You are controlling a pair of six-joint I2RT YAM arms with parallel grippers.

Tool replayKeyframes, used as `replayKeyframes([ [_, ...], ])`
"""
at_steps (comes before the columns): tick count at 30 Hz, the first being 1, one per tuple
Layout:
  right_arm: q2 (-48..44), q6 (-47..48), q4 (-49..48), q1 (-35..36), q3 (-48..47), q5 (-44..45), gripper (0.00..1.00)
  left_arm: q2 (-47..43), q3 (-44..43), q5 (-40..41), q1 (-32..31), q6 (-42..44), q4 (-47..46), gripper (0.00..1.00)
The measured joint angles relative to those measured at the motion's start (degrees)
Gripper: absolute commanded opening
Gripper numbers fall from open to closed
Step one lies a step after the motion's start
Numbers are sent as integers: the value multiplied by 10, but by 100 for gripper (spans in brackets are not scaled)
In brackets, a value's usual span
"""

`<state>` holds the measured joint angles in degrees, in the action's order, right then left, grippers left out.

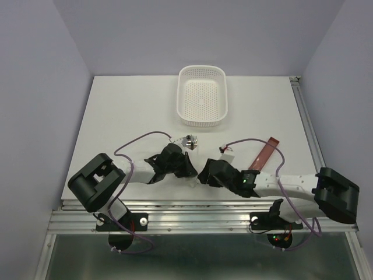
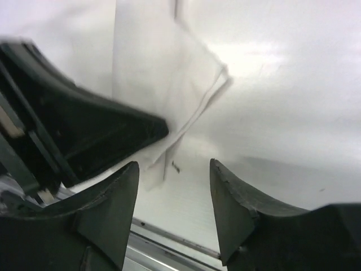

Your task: Place the utensils on the paper napkin and roll it up

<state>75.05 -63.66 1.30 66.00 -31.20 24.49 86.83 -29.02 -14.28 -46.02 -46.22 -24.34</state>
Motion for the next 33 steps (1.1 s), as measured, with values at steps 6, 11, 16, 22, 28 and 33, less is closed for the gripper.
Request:
replayKeyframes([
  [6,-52,117,30,-189,-40,-104,65,-2,9,2,0,-4,-15,8],
  [11,16,220,30,-261,-127,-207,69,-3,13,2,0,-4,-19,8],
  [16,110,285,5,-286,-166,-325,73,-3,16,2,0,-4,-24,8],
  [22,203,318,-14,-289,-171,-387,73,-7,22,2,0,-3,-31,8],
  [28,227,345,-67,-290,-174,-432,71,-12,33,-2,0,-2,-35,8],
  [33,249,363,-82,-290,-191,-447,66,-14,44,-5,0,-2,-40,8],
])
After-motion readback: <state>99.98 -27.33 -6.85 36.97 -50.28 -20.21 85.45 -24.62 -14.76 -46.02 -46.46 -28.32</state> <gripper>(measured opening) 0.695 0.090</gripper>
